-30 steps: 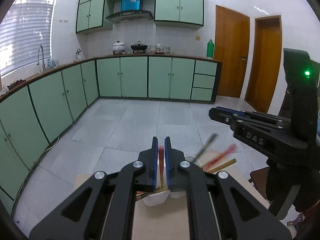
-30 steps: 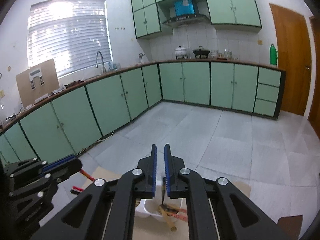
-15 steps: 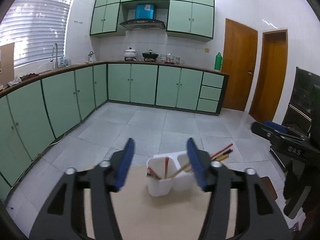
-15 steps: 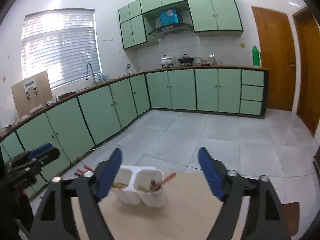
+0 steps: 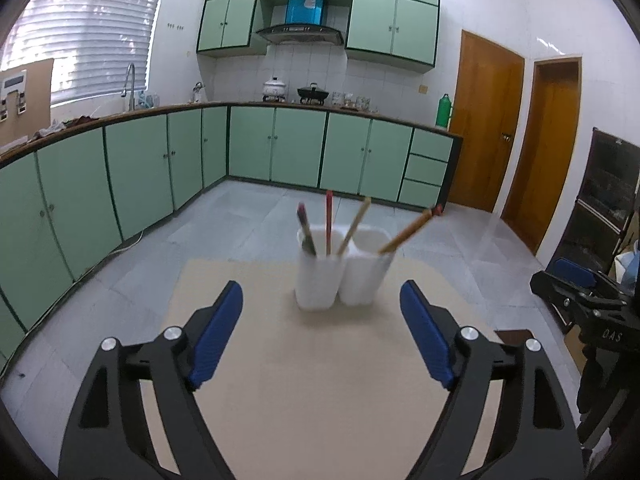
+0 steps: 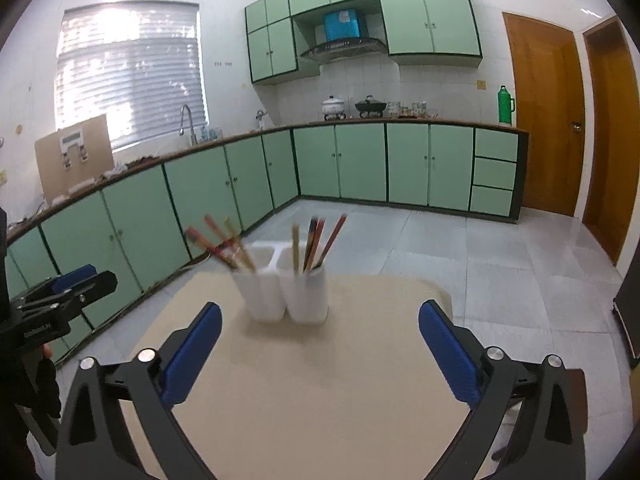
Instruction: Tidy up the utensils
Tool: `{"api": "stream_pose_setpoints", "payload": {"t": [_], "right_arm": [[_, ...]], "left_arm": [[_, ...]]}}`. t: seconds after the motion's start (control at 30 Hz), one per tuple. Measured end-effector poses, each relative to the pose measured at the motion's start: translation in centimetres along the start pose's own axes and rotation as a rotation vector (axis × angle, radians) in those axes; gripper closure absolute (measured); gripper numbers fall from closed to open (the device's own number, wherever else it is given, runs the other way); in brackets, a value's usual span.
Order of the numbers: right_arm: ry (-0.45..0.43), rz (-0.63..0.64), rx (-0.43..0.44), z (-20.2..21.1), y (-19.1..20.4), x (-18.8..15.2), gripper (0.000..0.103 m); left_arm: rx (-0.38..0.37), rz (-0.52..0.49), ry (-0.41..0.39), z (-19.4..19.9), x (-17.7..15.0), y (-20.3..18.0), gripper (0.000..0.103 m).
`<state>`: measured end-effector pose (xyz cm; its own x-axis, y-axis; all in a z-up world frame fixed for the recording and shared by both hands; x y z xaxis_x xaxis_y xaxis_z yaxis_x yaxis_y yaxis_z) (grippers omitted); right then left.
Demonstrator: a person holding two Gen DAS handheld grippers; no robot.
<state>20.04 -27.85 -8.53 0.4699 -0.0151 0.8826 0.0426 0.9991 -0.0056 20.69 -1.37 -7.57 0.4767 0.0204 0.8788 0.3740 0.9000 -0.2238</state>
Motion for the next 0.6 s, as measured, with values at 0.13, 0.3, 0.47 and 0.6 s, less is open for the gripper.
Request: {"api": "stream_pose_setpoints", "payload": {"t": [0.13,0.3,0.47,0.6], "right_arm": [[0.017,0.029,-0.002,1.4,1.0,-1.9,0.006],[0.027,0.036,0.025,3.4,2.0,-3.1,0.006],[0.015,0.026,0.055,5.5,2.3,-2.6,0.006],[-0.015,0.026,0.065,7.1,2.4,-1.7,0.006]], "left_arm": [[0.016,-0.007,0.023,1.5,-1.8,-0.5,0.015],[0.007,0.011,0.026,3.3,-2.9,-1.5,0.013],[-0.004,-0.021,-0.008,5.3,-2.5,-3.1,0.013],[-0.018,-0.039,-0.037,6.7,-2.3,-4.4,0.013]]}}
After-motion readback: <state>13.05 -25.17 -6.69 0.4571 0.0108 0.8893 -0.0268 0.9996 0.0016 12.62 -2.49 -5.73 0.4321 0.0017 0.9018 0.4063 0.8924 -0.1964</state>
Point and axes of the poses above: each gripper's, at about its wrist camera, not at the fingertips, and z roughly against the way its jaws point, y to its left, x to its top, the point moved 9 cm from there along -z, roughly the way its jaws point, and after that the axes turned 15 degrees about -x, right-handed, at the moved point
